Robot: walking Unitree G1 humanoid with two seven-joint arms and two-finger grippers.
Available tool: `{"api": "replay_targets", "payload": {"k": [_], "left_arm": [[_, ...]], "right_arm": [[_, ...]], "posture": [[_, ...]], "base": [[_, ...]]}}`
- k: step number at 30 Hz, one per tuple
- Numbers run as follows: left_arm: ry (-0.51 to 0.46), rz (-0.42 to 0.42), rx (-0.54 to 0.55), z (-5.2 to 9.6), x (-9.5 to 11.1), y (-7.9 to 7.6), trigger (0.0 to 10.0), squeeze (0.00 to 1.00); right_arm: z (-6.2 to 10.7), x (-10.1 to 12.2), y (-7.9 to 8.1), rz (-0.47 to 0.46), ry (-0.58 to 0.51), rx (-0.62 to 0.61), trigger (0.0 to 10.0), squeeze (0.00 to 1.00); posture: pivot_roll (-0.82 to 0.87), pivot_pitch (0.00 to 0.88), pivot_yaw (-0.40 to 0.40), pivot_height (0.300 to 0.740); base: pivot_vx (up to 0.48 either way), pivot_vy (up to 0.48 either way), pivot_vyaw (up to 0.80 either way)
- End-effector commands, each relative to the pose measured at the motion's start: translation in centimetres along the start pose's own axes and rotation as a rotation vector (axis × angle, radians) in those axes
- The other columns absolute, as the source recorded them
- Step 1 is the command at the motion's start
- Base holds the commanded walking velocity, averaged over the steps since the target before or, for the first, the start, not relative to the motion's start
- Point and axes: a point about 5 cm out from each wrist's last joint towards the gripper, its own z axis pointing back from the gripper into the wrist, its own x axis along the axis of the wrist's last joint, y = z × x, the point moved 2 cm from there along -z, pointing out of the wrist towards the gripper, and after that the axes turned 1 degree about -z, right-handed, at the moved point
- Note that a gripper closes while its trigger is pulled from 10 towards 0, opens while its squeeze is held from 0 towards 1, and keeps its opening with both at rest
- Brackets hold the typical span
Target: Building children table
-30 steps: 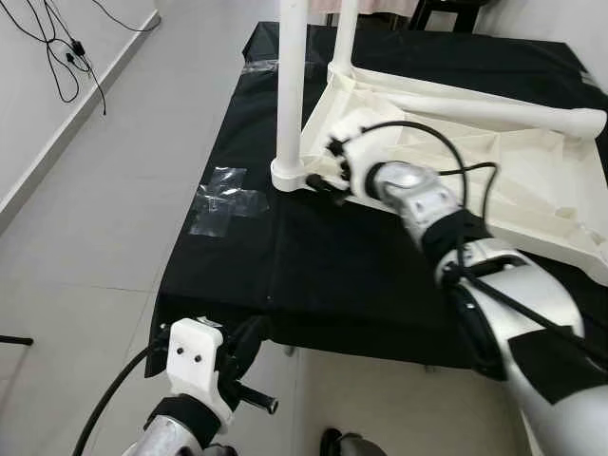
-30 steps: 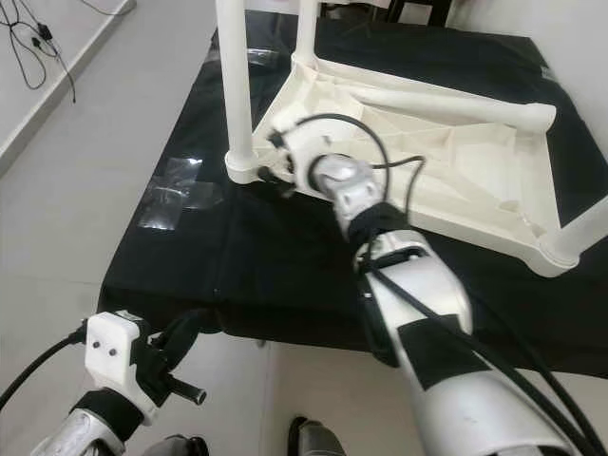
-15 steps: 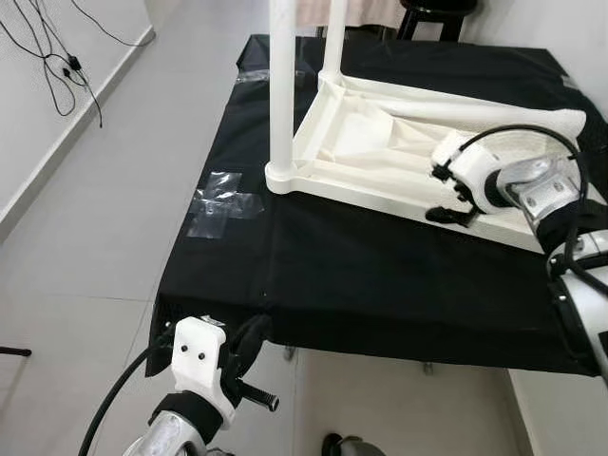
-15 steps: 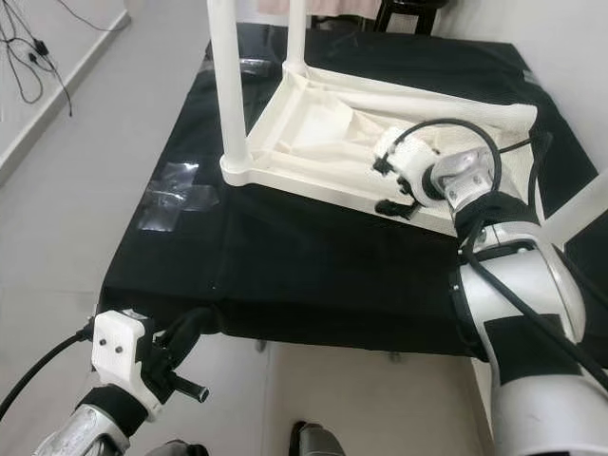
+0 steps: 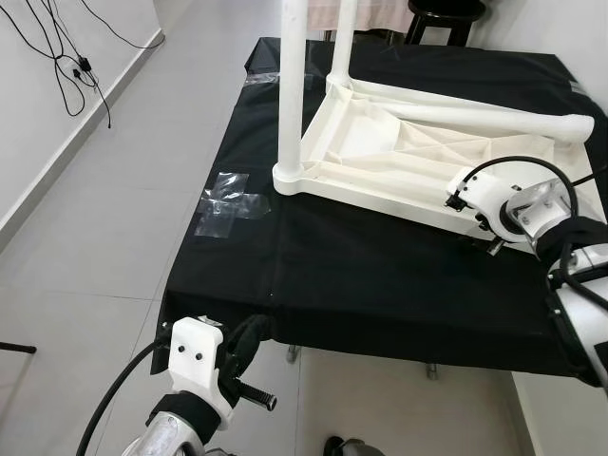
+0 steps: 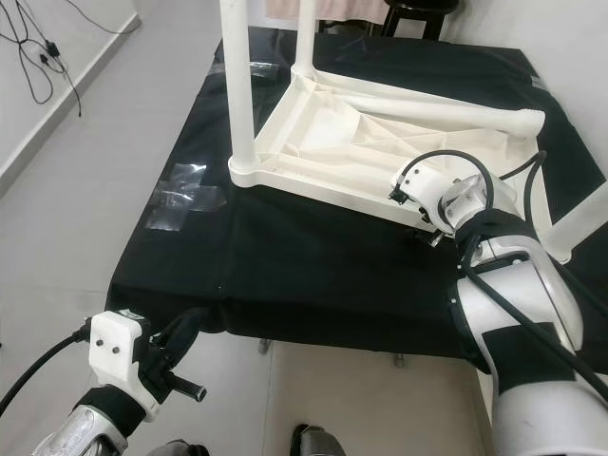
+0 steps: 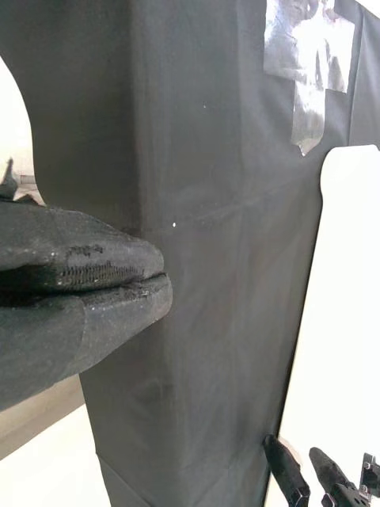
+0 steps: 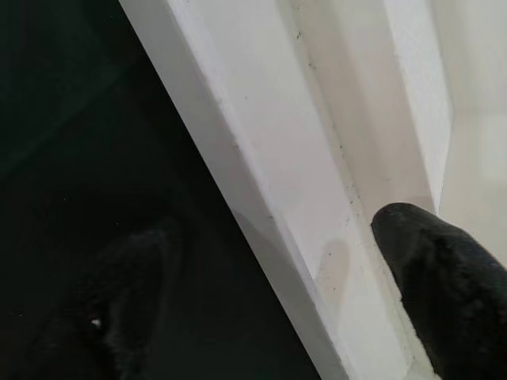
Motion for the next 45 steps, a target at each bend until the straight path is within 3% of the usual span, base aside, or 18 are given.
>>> {"api": "replay_targets", "payload": {"k": [1,2,3,10,17,23,26,31,33,34,37,41,42,43,45], "left_arm": [[0.024,-0.011,0.007,0.2,-0.5,0.1,10.0,0.00],[0.024,-0.010,0.007,0.2,-0.5,0.1,10.0,0.00],[0.024,-0.008,0.007,0.3,-0.5,0.0,10.0,0.00],[0.022,-0.005,0.008,0.3,-0.5,-0.1,10.0,0.00],[0.020,-0.004,0.010,0.3,-0.5,-0.1,10.0,0.00],[0.017,-0.004,0.012,0.2,-0.4,0.0,10.0,0.00],[0.014,-0.005,0.012,0.2,-0.4,0.0,10.0,0.00],[0.013,-0.006,0.013,0.1,-0.4,0.1,10.0,0.00],[0.014,-0.008,0.013,0.1,-0.4,0.2,10.0,0.00],[0.014,-0.008,0.013,0.1,-0.4,0.2,10.0,0.00],[0.016,-0.011,0.006,-0.1,-0.4,0.2,10.0,0.00],[0.015,-0.012,0.005,-0.1,-0.5,0.2,10.0,0.00],[0.015,-0.012,0.006,-0.2,-0.5,0.2,10.0,0.00],[0.015,-0.012,0.006,-0.2,-0.5,0.2,10.0,0.00],[0.013,-0.014,0.010,-0.2,-0.6,0.1,10.0,0.00]], "right_arm": [[-0.6,-1.3,0.6,-0.001,0.060,0.009,10.0,0.00],[-0.7,-1.4,0.9,0.003,0.066,0.025,3.7,0.00],[-0.9,-1.3,1.3,0.006,0.070,0.050,0.0,0.00],[-1.3,0.2,3.7,-0.015,0.041,0.209,0.0,0.00],[-1.3,1.0,4.8,-0.038,0.017,0.299,0.0,0.00],[-1.0,2.8,6.7,-0.083,-0.040,0.467,0.0,0.00],[-1.2,6.1,10.0,-0.227,-0.145,0.583,0.0,0.00],[-1.3,8.5,11.7,-0.361,-0.220,0.581,0.0,0.00],[-1.3,10.6,13.1,-0.436,-0.294,0.562,0.0,0.00],[-1.3,10.6,13.1,-0.436,-0.294,0.562,0.0,0.00],[-0.8,15.1,16.9,-0.495,-0.418,0.540,0.0,0.00],[0.1,17.9,18.7,-0.508,-0.523,0.465,0.0,0.00],[0.5,18.8,19.3,-0.538,-0.552,0.468,9.8,0.00],[0.5,18.8,19.3,-0.538,-0.552,0.468,9.8,0.00],[2.2,21.4,21.1,-0.574,-0.664,0.498,10.0,0.00]], "posture": [[0.02,0.127,-0.051,0.740],[0.01,0.129,-0.051,0.740],[0.01,0.131,-0.051,0.740],[0.01,0.133,-0.055,0.740],[0.01,0.133,-0.061,0.740],[0.00,0.132,-0.064,0.740],[0.00,0.132,-0.066,0.740],[0.00,0.128,-0.056,0.740],[0.00,0.126,-0.053,0.740],[0.00,0.126,-0.053,0.740],[0.00,0.122,-0.049,0.740],[0.00,0.112,-0.058,0.740],[0.00,0.113,-0.059,0.740],[0.00,0.113,-0.059,0.740],[0.01,0.107,-0.066,0.740]], "base": [[0.000,0.000,0.00],[0.000,0.000,0.00],[0.000,0.000,0.00],[0.000,0.000,0.00],[0.000,0.000,0.00],[0.000,0.000,0.00],[0.000,0.000,0.00],[0.000,0.000,0.00],[0.000,0.000,0.00],[0.000,0.000,0.00],[0.000,0.000,0.00],[0.000,0.000,0.00],[0.000,0.000,0.00],[0.000,0.000,0.00],[0.000,0.000,0.00]]}}
